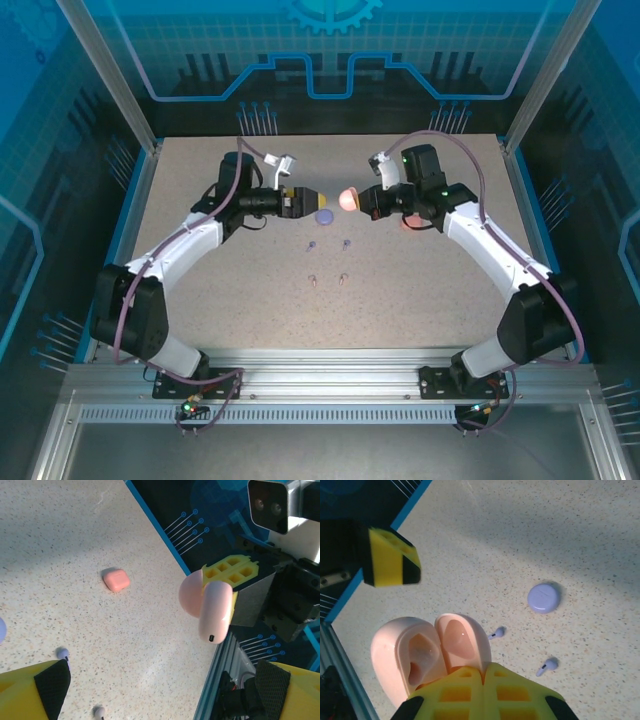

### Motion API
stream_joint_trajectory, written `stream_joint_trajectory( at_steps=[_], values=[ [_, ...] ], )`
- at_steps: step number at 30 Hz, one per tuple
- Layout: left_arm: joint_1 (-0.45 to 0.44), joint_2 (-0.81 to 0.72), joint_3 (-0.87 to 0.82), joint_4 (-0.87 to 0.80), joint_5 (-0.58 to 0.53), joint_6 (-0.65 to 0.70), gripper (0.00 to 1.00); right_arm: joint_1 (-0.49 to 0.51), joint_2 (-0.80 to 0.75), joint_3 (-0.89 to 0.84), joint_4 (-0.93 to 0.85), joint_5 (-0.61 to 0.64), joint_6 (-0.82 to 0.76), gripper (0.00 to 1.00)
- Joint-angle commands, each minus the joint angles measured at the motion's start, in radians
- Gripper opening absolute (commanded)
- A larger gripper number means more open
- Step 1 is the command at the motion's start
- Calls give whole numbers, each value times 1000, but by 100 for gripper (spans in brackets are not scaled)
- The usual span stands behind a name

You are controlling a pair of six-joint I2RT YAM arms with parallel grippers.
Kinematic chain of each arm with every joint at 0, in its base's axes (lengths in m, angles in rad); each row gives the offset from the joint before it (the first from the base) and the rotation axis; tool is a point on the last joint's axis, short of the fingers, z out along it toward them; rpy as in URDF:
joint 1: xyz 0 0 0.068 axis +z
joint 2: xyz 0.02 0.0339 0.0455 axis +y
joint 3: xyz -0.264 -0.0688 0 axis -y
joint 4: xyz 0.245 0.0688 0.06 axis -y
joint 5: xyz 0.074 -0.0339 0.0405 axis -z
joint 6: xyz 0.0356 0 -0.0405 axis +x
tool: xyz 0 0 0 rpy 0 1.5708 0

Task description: Insert wireless bluetooth earbuds into charging case

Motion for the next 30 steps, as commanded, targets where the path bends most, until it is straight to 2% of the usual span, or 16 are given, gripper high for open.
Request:
stream_joint_trajectory(
  at_steps=[1, 7, 12, 21, 25, 30],
  values=[
    [22, 30, 107, -201, 64, 144, 99, -11, 13, 53, -105, 24, -120, 0],
    [21, 123, 250, -483, 185, 323, 99, -11, 4, 58, -163, 46, -224, 0],
    [16, 180, 295, -555, 243, 375, 97, -9, 1, 48, -165, 24, -273, 0],
    [-31, 279, 387, -651, 294, 453, 72, 28, 58, 79, -163, -3, -295, 0],
    [-44, 304, 411, -670, 307, 471, 66, 46, 77, 98, -167, -1, -297, 0],
    [-61, 335, 444, -719, 309, 508, 63, 63, 97, 129, -175, -11, -298, 0]
  ],
)
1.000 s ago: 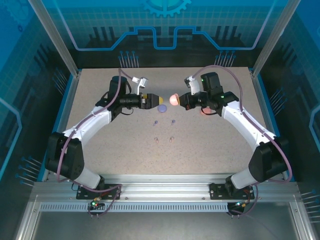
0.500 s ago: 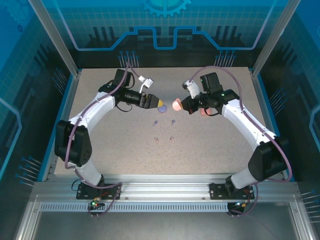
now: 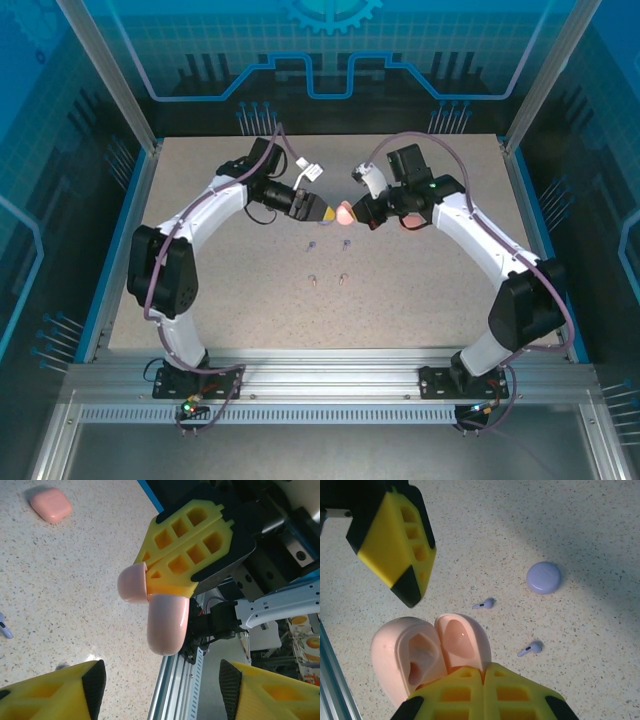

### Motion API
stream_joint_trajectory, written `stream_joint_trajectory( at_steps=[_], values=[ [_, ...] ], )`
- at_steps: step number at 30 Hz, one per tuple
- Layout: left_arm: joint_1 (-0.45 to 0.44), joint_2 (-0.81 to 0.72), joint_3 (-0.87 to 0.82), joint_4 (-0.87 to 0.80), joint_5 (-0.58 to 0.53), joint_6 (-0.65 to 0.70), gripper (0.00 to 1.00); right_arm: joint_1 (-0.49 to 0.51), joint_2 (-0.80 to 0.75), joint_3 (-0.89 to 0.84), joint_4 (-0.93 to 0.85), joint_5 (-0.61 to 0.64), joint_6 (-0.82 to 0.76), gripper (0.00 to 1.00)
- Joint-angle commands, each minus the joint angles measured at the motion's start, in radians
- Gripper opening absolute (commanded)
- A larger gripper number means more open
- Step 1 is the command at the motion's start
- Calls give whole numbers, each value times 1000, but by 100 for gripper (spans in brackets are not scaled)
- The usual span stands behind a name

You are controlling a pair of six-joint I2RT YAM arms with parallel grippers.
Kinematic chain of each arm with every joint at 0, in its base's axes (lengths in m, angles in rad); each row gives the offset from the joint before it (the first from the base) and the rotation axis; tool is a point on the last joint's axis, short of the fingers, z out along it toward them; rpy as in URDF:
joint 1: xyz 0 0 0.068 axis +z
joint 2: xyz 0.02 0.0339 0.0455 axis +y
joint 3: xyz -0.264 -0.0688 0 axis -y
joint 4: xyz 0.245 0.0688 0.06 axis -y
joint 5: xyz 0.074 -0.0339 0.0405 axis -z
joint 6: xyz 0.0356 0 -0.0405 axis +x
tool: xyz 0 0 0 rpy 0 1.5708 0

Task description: Insert wireless bluetooth earbuds into charging case

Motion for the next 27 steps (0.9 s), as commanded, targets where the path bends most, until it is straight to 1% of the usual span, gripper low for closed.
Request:
stream_joint_trajectory(
  at_steps=[1, 10, 16, 27],
  values=[
    [-17, 29, 53, -72, 43, 60, 62, 21, 19, 51, -24, -30, -20, 0],
    [-27, 57, 99, -124, 46, 95, 54, 54, 65, 112, -65, -17, -40, 0],
    [-27, 71, 115, -140, 49, 107, 44, 58, 71, 123, -69, -12, -42, 0],
    [-27, 85, 125, -136, 51, 105, 40, 60, 78, 118, -68, -12, -44, 0]
  ],
)
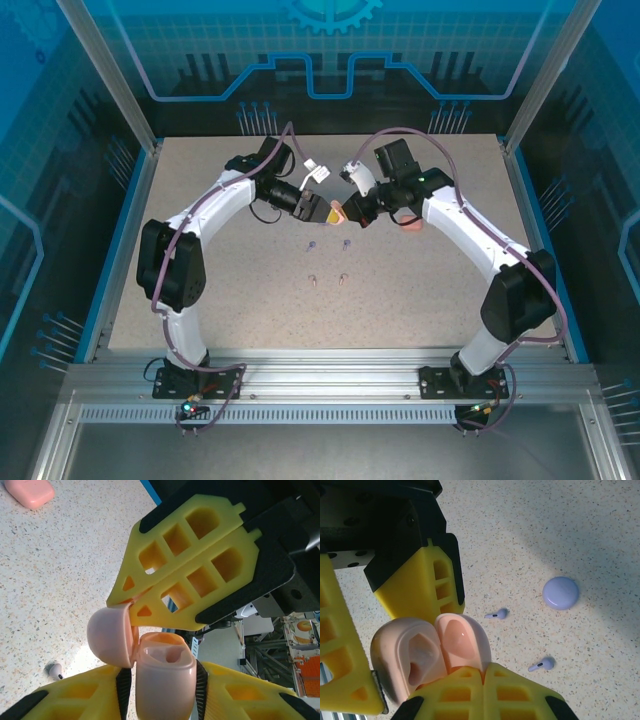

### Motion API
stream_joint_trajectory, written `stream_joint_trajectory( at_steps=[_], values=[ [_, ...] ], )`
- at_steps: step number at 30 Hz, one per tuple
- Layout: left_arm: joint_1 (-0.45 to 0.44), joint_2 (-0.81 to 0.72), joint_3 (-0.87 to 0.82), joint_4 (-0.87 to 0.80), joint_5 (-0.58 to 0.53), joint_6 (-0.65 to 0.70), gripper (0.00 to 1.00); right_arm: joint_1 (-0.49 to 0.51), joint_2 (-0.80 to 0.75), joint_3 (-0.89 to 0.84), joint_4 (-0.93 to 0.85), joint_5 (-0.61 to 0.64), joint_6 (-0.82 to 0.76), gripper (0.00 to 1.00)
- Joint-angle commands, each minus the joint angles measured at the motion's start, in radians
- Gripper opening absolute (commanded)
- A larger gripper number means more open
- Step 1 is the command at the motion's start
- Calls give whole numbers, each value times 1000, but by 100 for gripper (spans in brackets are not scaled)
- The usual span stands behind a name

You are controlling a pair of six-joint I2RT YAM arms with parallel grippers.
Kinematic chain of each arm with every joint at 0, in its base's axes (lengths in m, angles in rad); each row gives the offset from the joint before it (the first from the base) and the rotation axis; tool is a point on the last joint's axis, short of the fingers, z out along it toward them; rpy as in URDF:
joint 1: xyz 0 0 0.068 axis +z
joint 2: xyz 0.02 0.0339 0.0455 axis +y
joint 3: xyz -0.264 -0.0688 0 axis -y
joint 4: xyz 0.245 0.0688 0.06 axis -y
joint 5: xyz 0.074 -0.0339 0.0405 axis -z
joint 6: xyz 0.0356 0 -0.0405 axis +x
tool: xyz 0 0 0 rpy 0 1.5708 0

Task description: Insert wireless bluetooth earbuds into charging case

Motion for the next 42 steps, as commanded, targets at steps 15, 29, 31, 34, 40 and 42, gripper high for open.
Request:
stream_joint_trajectory(
  at_steps=[15, 29, 31, 34, 40, 42],
  values=[
    [-4, 38, 49, -17, 41, 25, 23, 11, 24, 33, -20, -4, -12, 0],
    [32, -98, -127, 247, -15, -104, 0, -158, -159, -67, 138, -148, 270, 43],
    [38, -140, -181, 329, -46, -149, 0, -168, -189, -90, 139, -135, 309, 46],
    [39, -220, -276, 460, -96, -211, 0, -169, -214, -114, 125, -95, 369, 51],
    [39, -416, -516, 783, -254, -341, 0, -128, -226, -172, 115, -40, 483, 56],
    [39, -485, -601, 900, -323, -381, 0, -93, -220, -184, 102, 4, 511, 58]
  ],
)
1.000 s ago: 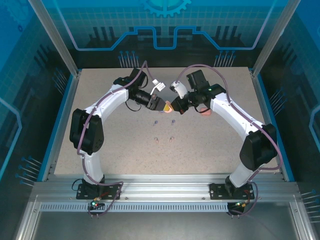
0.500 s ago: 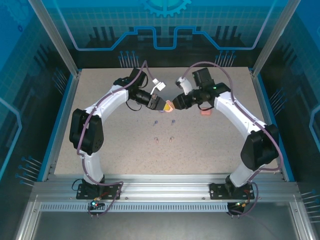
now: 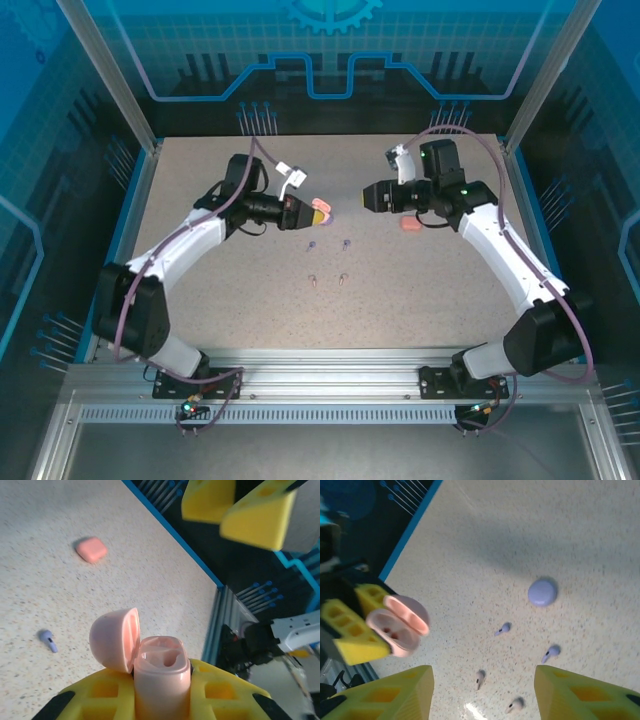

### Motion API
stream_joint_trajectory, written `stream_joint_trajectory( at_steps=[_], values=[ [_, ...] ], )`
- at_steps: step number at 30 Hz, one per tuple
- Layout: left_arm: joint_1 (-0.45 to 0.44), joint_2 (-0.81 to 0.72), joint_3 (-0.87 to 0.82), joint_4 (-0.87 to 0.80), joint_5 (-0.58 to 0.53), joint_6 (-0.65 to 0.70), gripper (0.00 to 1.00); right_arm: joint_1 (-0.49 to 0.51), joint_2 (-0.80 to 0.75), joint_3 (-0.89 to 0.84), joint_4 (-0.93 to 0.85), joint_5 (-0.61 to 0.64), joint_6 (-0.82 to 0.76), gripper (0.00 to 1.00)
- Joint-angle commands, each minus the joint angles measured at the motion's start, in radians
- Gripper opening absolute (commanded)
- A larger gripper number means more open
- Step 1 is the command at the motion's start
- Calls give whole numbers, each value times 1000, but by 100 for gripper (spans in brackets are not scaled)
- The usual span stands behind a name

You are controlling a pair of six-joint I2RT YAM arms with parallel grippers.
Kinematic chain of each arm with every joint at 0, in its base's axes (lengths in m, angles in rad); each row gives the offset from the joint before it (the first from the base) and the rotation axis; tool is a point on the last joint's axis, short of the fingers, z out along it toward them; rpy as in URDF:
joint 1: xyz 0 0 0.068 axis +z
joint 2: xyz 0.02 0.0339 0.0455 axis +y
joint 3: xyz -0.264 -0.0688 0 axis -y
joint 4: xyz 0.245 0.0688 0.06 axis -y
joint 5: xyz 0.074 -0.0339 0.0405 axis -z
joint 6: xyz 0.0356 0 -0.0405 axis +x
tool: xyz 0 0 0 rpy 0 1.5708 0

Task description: Insert wireless bluetooth earbuds into charging case

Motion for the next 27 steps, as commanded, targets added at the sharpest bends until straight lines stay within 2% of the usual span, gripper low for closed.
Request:
stream_joint_trajectory(
  at_steps=[1, 7, 11, 18, 27],
  values=[
    [0, -113, -120, 287, -148, -95, 0, 65, 10, -19, -31, 79, 96, 58],
    [-1, -291, -340, 585, -420, -148, 0, 205, 60, -34, -95, 275, 186, 61],
    [-2, -377, -415, 696, -537, -142, 0, 277, 97, -55, -106, 377, 247, 62],
    [-1, -481, -450, 774, -687, -102, 0, 417, 215, -38, -113, 519, 293, 62],
    [-1, -564, -402, 748, -773, -73, 0, 555, 477, 123, -195, 618, 314, 60]
  ],
)
